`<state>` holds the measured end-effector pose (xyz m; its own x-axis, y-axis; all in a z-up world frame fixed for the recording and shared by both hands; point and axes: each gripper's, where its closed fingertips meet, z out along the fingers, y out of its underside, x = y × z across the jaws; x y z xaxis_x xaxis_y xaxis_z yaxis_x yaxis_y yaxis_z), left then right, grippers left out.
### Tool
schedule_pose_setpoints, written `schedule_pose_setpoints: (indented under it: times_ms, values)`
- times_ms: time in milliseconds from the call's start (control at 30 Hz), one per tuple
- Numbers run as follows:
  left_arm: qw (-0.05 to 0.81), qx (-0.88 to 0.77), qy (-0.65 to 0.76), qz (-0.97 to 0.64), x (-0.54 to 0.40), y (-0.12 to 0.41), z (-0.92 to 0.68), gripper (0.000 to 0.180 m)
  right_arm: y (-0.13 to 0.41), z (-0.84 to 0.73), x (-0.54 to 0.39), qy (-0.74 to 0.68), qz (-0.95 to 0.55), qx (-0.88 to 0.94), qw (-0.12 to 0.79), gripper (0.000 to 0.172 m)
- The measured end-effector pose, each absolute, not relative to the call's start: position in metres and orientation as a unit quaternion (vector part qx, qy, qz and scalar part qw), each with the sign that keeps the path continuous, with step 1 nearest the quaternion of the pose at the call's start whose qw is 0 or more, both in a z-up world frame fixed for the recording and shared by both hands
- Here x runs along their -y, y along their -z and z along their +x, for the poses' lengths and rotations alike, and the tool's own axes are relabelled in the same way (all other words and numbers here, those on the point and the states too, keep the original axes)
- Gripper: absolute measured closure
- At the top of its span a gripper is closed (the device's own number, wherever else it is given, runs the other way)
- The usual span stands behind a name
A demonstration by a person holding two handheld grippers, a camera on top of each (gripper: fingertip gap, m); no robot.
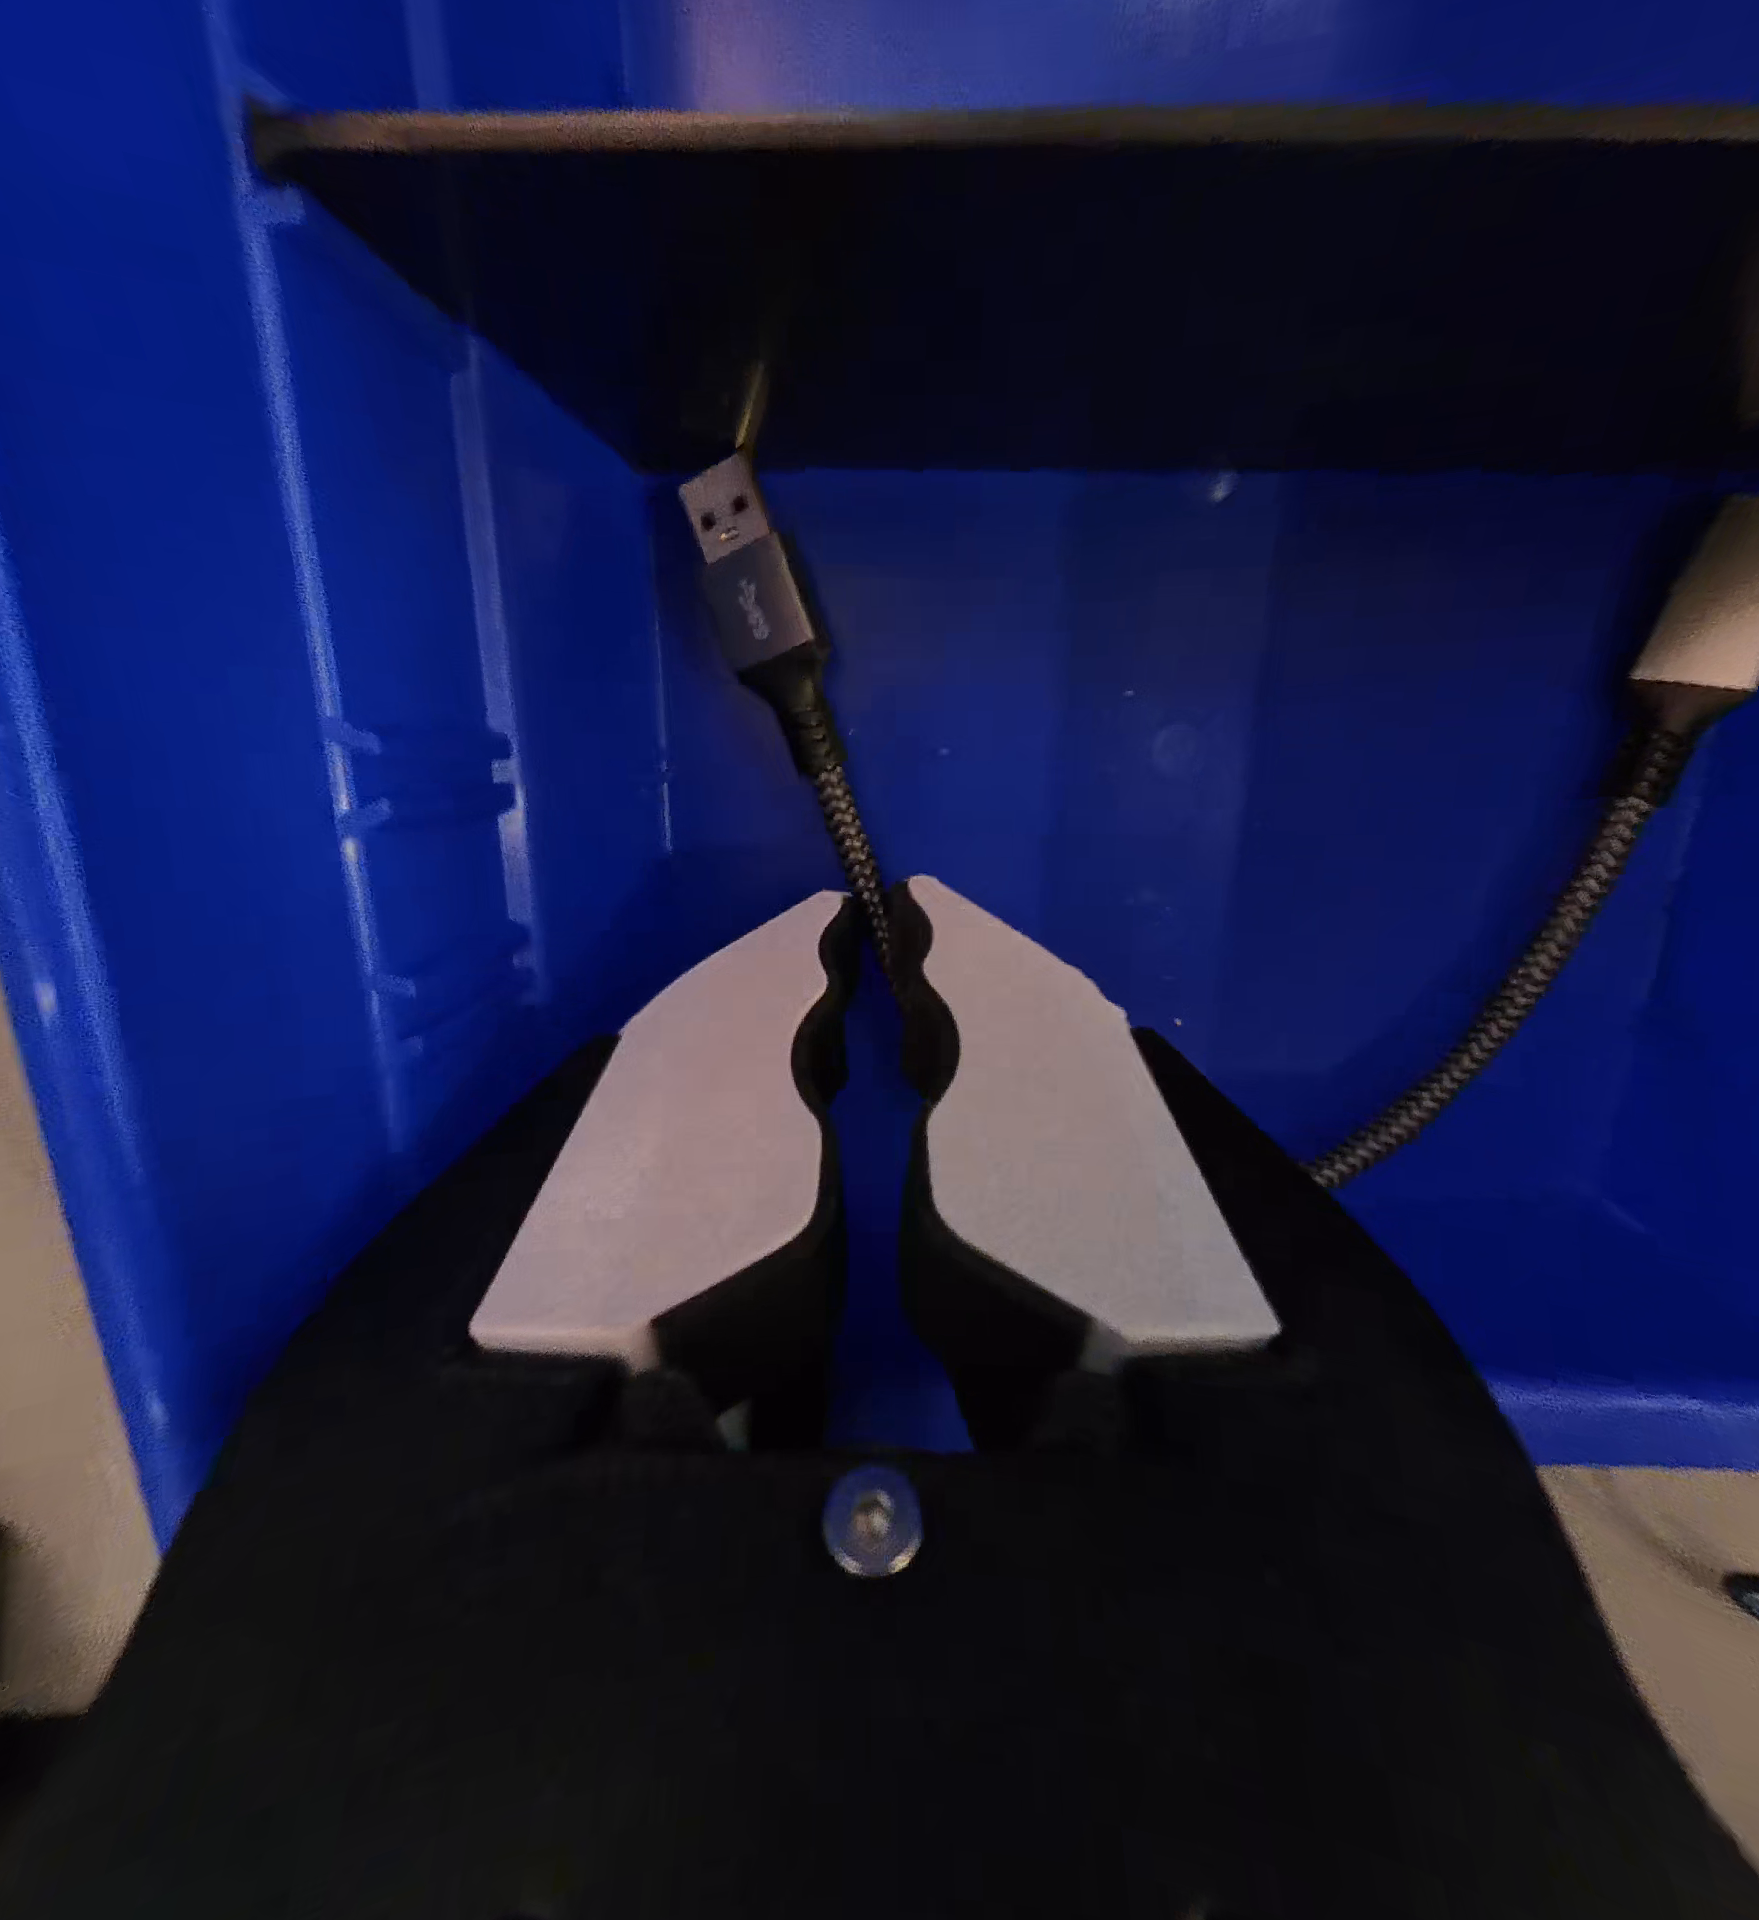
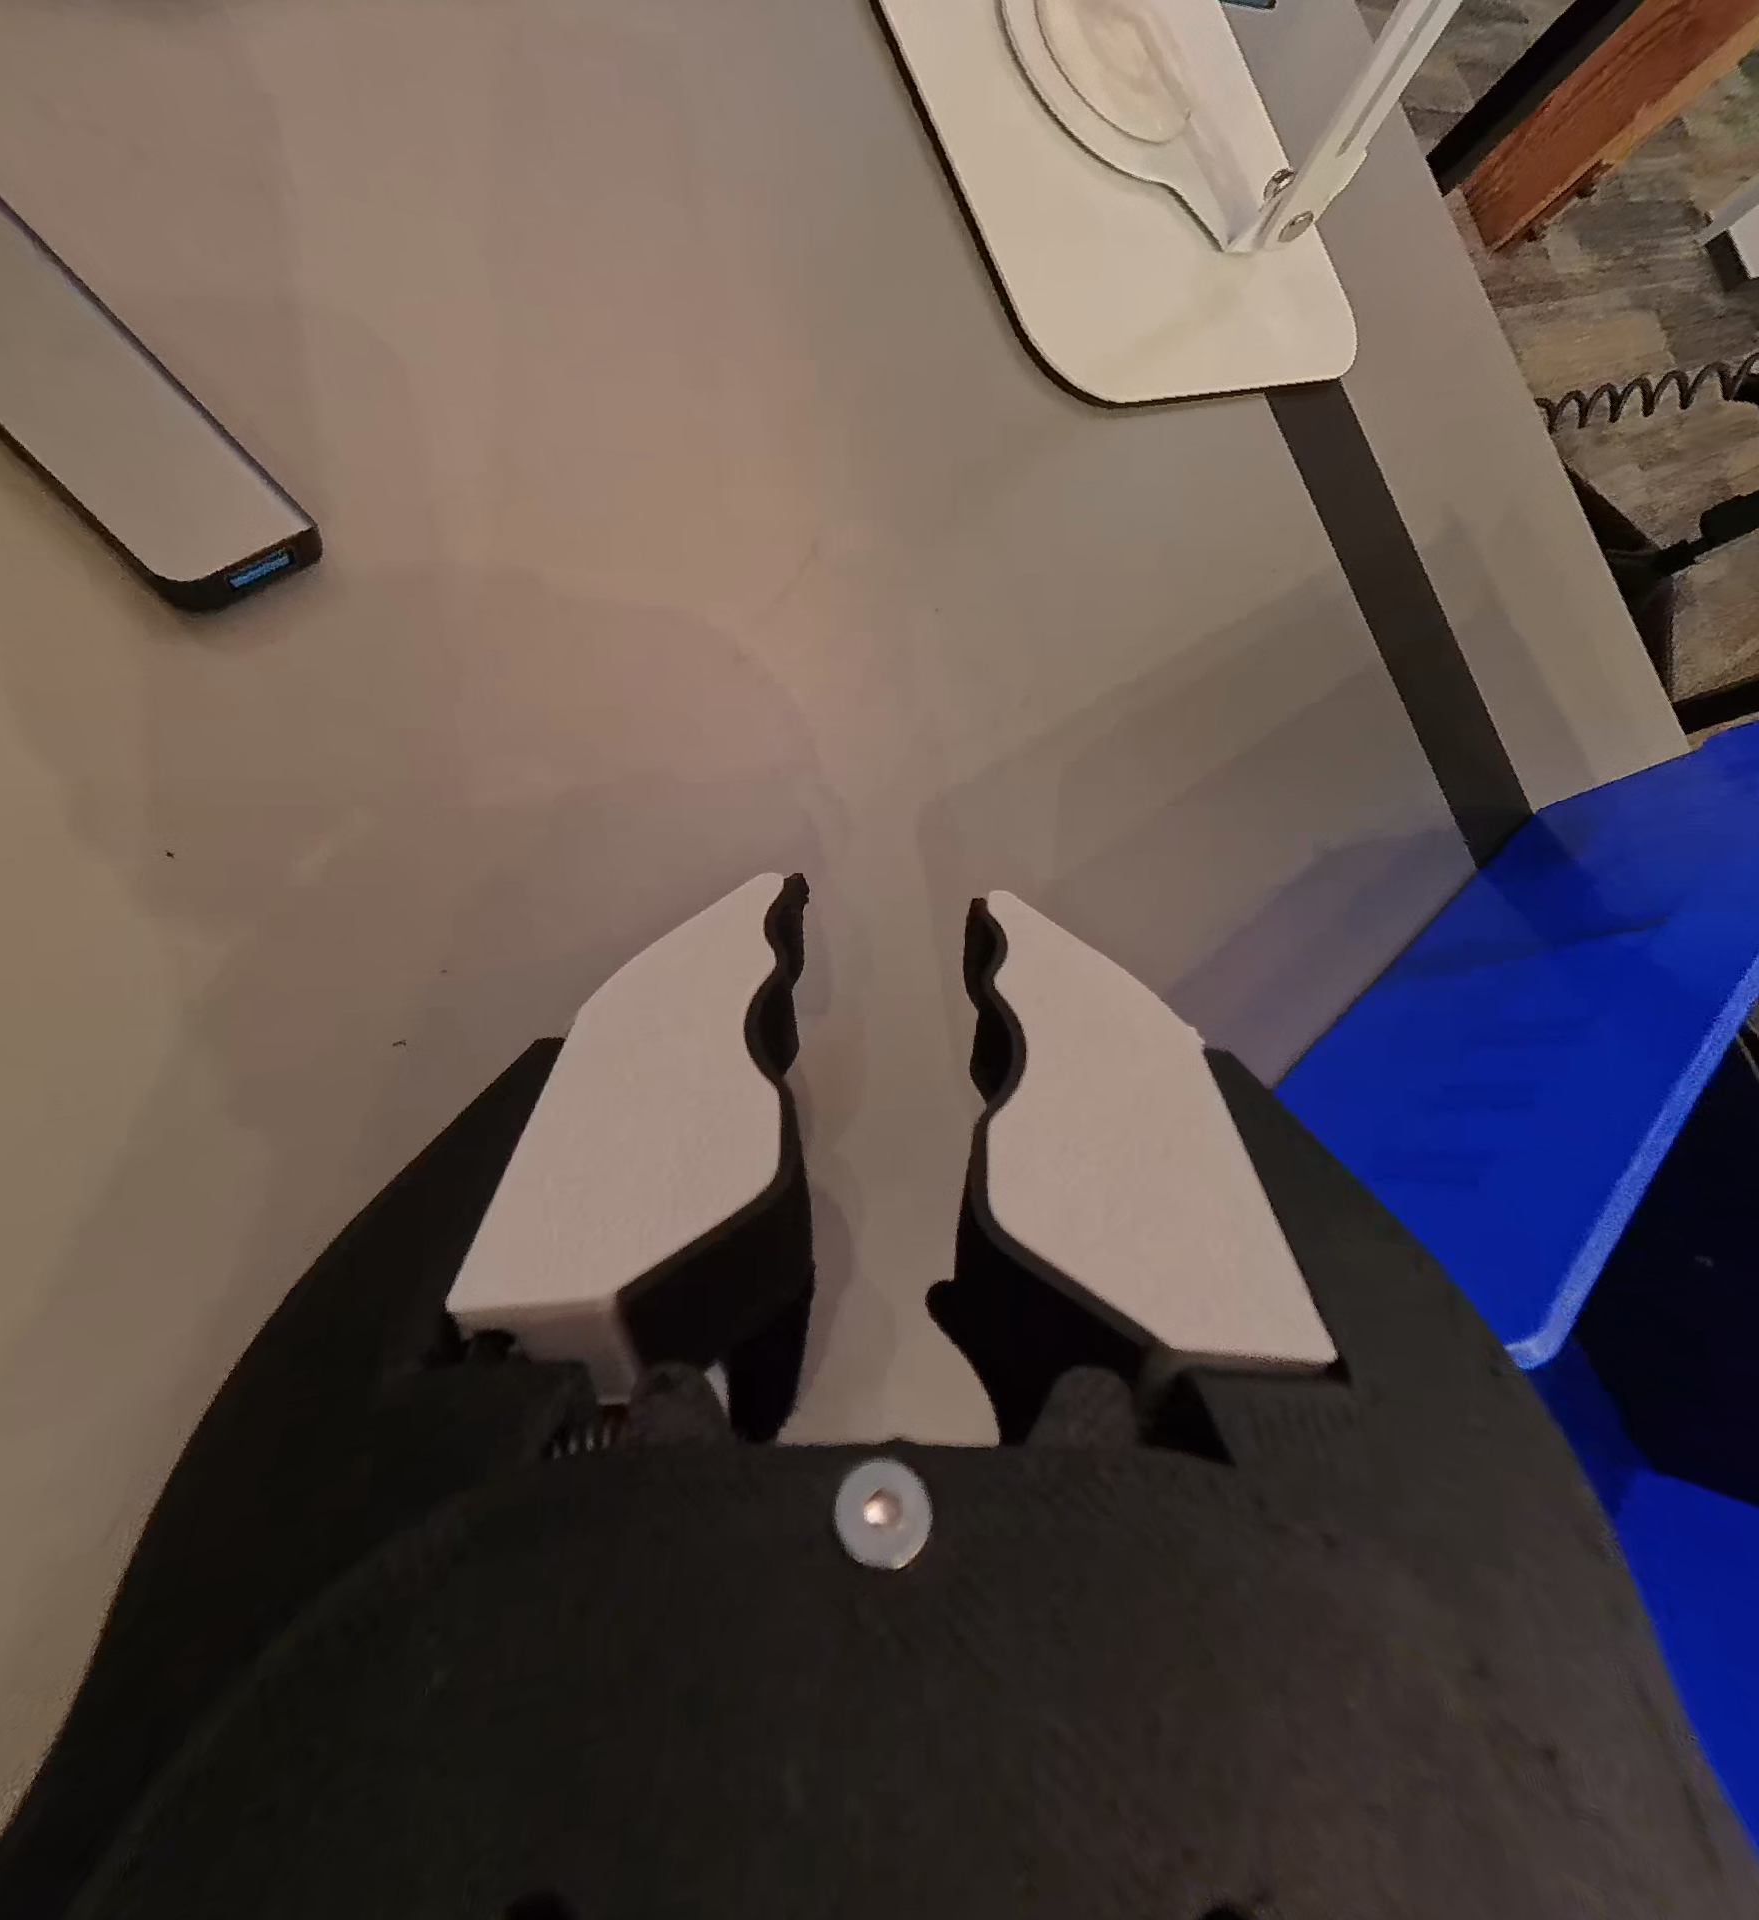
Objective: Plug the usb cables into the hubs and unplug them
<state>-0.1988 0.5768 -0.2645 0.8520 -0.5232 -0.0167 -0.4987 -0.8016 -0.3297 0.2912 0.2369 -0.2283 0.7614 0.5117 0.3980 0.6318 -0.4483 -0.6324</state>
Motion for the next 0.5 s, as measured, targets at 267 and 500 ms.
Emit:
schedule_pose_setpoints:
  times_ms: [267,500]
  values:
    - [0.303,-0.303,0.043,-0.903,-0.576,0.183,-0.187,0.175,0.236,0.290,-0.238,0.070,-0.851,0.341,0.394,0.142]
    - [0.397,-0.347,0.067,-0.847,-0.537,0.092,-0.152,0.175,0.236,0.288,-0.238,0.069,-0.850,0.343,0.394,0.142]
